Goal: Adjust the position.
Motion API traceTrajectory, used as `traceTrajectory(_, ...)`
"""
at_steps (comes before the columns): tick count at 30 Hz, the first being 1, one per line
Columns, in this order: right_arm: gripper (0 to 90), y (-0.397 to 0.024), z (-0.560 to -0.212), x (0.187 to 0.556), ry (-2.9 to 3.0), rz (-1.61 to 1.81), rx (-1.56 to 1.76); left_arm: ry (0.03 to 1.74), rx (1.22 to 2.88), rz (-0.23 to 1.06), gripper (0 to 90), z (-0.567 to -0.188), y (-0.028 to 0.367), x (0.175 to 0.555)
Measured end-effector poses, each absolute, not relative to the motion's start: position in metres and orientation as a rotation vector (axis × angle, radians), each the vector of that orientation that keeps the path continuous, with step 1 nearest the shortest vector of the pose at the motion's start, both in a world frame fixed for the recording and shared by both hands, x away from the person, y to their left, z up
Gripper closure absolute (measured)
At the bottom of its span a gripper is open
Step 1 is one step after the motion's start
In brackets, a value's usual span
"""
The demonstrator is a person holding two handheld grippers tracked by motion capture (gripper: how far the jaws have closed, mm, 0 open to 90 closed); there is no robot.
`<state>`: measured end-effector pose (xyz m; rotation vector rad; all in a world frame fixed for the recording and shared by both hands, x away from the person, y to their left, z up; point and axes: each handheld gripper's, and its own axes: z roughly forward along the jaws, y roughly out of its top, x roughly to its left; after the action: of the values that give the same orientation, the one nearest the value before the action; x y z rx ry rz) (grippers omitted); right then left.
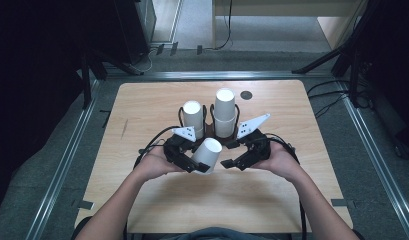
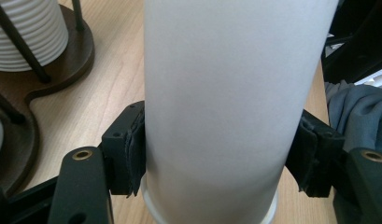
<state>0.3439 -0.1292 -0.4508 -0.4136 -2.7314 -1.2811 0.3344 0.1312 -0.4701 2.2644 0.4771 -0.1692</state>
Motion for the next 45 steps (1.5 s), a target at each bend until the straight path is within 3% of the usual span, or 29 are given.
traceTrajectory(21,29.1,-0.128,-0.458,0.345,-2.771,-1.257,-0.371,0.394,2.398,-0.17,31.2,-0.454,0.128,0.356)
traceTrajectory(27,29.1,-0.128,-0.461,0.349,-2.765,-1.262,-0.379,0.39,2.462,-0.119,30.8,-0.46,0.122,0.359)
traceTrajectory(45,29.8,-0.11,-0.461,0.351,-2.75,-1.248,-0.297,0.248,2.569,-0.147,30.8,-0.468,0.098,0.348)
